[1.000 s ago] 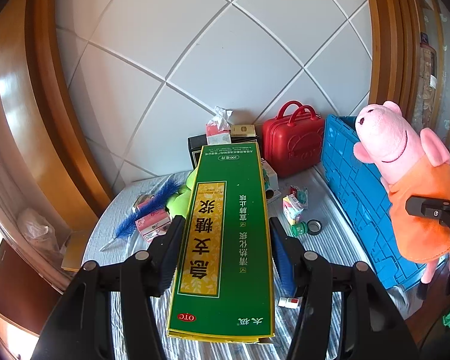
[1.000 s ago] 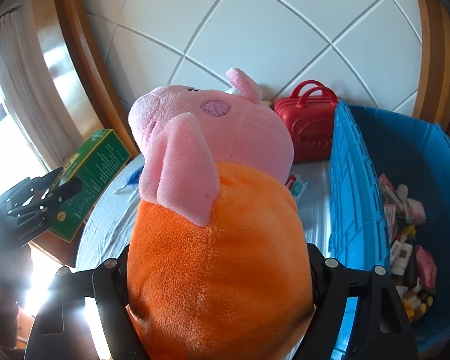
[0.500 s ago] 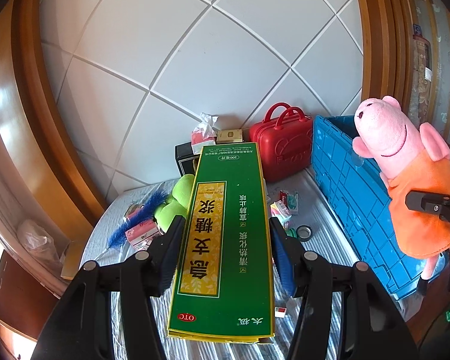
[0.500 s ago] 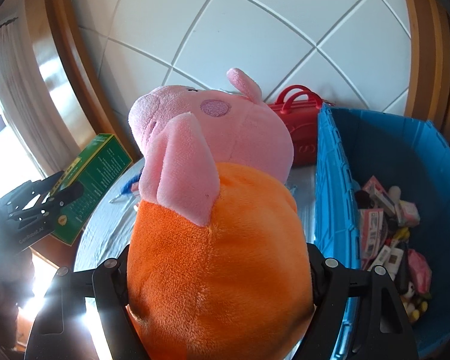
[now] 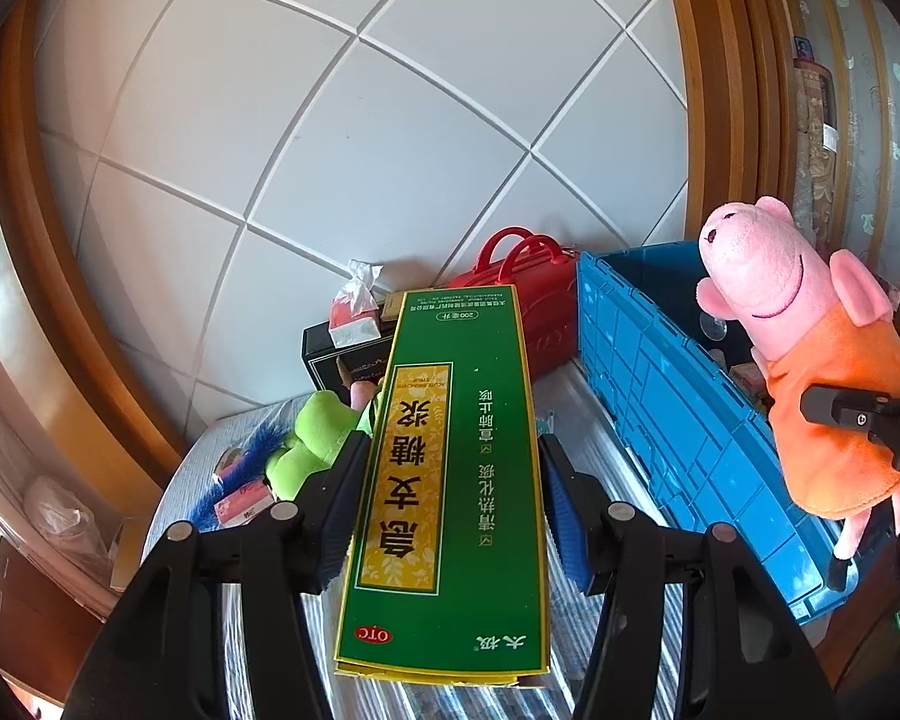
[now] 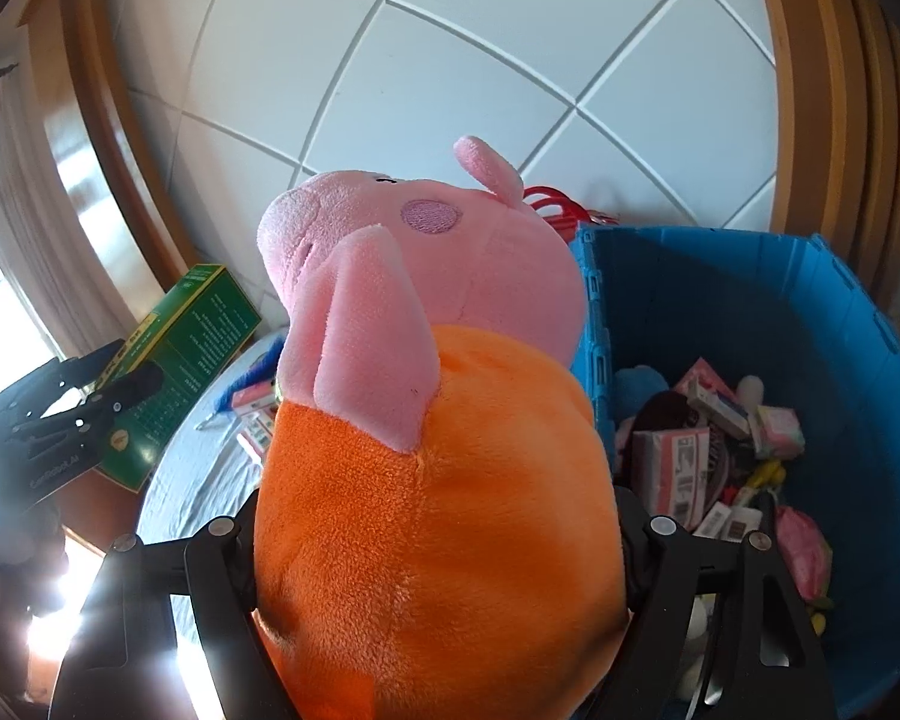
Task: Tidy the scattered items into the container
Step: 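Lower the green box and pig plush over the crate opening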
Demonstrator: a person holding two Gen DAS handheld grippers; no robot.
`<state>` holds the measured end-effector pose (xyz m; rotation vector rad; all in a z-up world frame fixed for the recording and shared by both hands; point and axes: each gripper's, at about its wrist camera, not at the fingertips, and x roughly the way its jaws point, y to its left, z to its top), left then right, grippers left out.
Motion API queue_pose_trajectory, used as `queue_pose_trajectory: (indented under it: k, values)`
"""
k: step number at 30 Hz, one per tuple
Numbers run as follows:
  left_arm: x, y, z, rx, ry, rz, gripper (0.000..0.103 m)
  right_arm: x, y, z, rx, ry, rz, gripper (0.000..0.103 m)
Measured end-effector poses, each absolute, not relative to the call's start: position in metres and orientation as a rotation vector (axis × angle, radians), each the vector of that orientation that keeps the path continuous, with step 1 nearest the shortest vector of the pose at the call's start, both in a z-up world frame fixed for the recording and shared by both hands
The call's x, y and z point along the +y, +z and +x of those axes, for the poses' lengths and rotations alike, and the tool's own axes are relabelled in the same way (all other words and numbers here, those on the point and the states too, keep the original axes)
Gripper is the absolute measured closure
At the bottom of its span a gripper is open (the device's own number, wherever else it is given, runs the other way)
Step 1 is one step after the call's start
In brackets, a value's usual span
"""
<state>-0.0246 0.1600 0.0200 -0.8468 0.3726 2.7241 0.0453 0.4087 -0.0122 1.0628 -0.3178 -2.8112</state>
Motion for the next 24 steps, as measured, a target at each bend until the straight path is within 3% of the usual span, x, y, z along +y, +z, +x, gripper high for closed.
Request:
queue_pose_trajectory:
  k: [24]
  values:
    - [0.293, 0.033, -0.042, 0.479, 2.557, -0.763, 0.049, 0.514, -0.009, 0.058, -0.455, -2.918, 1.037, 0.022]
